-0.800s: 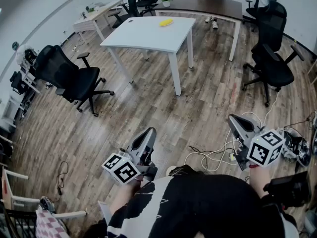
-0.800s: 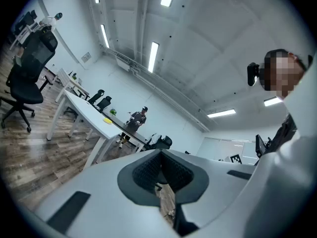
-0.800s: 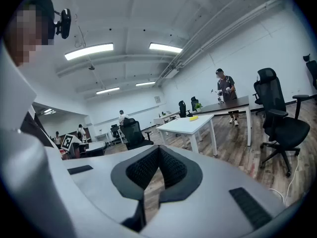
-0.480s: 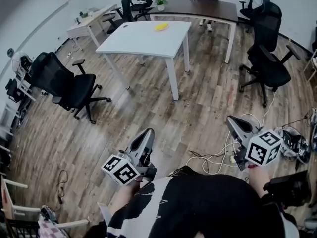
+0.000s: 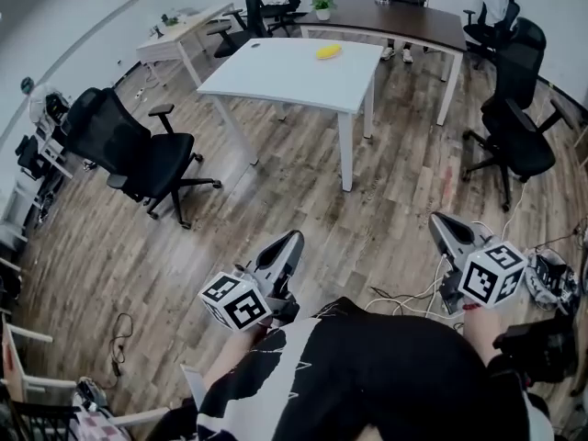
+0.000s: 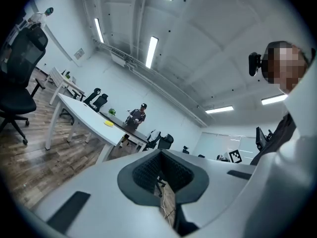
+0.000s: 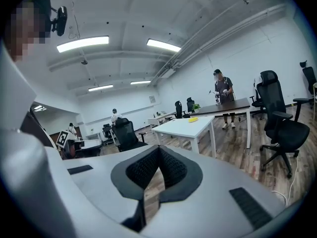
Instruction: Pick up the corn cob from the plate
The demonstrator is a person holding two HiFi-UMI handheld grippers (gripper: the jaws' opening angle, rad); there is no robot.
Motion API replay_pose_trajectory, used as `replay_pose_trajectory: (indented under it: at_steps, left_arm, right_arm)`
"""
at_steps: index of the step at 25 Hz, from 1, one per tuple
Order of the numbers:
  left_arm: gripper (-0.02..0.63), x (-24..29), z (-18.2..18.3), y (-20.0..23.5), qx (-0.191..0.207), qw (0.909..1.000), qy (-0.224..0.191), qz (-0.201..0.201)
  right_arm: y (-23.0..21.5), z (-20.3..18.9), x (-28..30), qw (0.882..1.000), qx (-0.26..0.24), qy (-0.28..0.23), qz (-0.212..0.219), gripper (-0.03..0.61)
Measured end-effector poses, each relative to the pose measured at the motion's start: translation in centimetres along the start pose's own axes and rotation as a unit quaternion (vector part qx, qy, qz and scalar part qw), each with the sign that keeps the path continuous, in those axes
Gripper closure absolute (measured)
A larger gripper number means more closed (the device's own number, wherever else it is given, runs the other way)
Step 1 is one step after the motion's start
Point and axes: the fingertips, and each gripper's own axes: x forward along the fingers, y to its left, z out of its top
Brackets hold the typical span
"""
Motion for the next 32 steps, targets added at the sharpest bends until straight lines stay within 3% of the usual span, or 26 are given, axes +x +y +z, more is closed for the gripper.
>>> replay_pose_trajectory:
  at_steps: [7, 12, 17, 23, 28, 32]
  left_arm:
    - [0.598, -0.7, -0.1, 6.3, -0.05, 0.998, 0.027, 0.028]
    - [0.598, 0.2, 1.0, 8.2, -0.105, 0.9942, 0.005, 0.022]
    - [0.598, 2.5, 1.8, 10.2, -0.082, 0.9961, 0.021, 0.024]
    - [0.598, 8.1, 3.7, 12.3, -0.084, 0.9964, 0.006, 0.013]
    - [0.598, 14.8, 6.0, 14.5, -0.071, 0.9973, -0.002, 0.015]
    - [0.598, 21.2, 6.8, 16.5, -0.055, 0.9982, 0.018, 0.017]
  right_arm:
    - [1.8, -1.7, 6.7, 0.999, -0.022, 0.031, 0.013, 0.565]
    - [1.6, -1.8, 9.1, 0.998, -0.02, 0.048, 0.02, 0.565]
    - [0.9, -0.7, 12.8, 0.998, -0.008, 0.048, 0.036, 0.565]
    - [-3.1, 2.7, 16.8, 0.998, -0.014, 0.048, 0.04, 0.565]
    - [-8.6, 6.1, 20.5, 0.998, -0.016, 0.053, 0.037, 0.565]
    - [-13.6, 8.8, 23.7, 0.997, -0.02, 0.056, 0.039, 0.565]
